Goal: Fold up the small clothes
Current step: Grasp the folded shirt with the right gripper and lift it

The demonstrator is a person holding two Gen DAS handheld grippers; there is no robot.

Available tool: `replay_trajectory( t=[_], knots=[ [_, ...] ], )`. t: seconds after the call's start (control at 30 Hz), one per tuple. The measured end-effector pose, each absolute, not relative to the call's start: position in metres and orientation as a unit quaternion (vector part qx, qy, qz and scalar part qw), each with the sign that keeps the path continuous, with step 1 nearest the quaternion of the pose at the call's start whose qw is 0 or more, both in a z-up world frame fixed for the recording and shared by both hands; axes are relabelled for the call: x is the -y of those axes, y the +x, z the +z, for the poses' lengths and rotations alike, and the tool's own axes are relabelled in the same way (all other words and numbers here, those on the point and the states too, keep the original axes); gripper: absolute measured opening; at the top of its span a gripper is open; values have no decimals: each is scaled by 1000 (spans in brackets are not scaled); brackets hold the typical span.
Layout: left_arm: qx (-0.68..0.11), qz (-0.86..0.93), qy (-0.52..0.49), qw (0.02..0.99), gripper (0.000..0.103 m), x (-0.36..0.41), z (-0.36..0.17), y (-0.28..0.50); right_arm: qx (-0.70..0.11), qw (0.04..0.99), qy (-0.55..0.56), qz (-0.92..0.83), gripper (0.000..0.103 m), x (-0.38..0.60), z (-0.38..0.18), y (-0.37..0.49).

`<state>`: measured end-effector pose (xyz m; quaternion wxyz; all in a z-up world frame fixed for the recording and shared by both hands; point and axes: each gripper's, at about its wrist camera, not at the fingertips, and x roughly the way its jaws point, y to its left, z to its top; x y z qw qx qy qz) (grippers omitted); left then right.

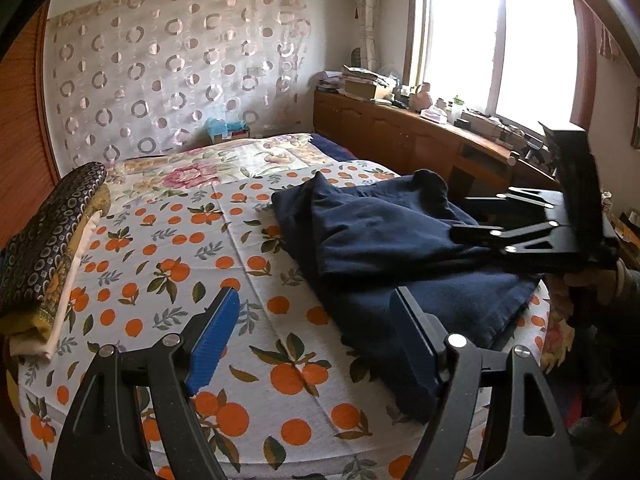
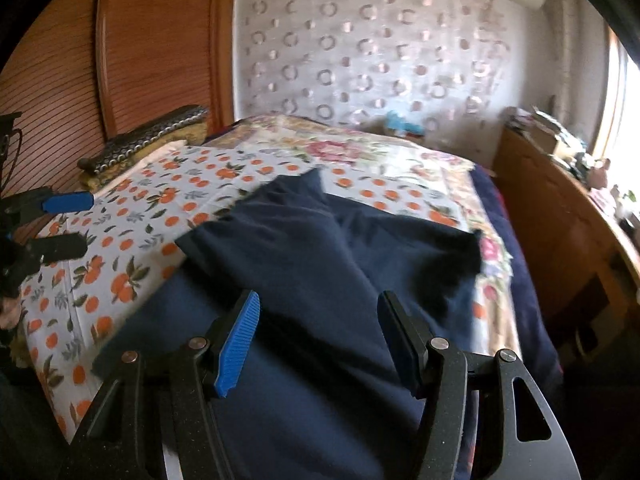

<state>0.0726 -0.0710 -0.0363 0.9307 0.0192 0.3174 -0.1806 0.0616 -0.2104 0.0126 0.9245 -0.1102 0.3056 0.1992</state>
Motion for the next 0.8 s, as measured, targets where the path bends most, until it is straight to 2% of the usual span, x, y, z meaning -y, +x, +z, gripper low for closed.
replay_trajectory(
  t=[0.8],
  knots=[
    [-325, -171, -1, 930, 78, 55, -46, 71, -401, 845, -191, 296, 63, 117, -24, 149]
  ],
)
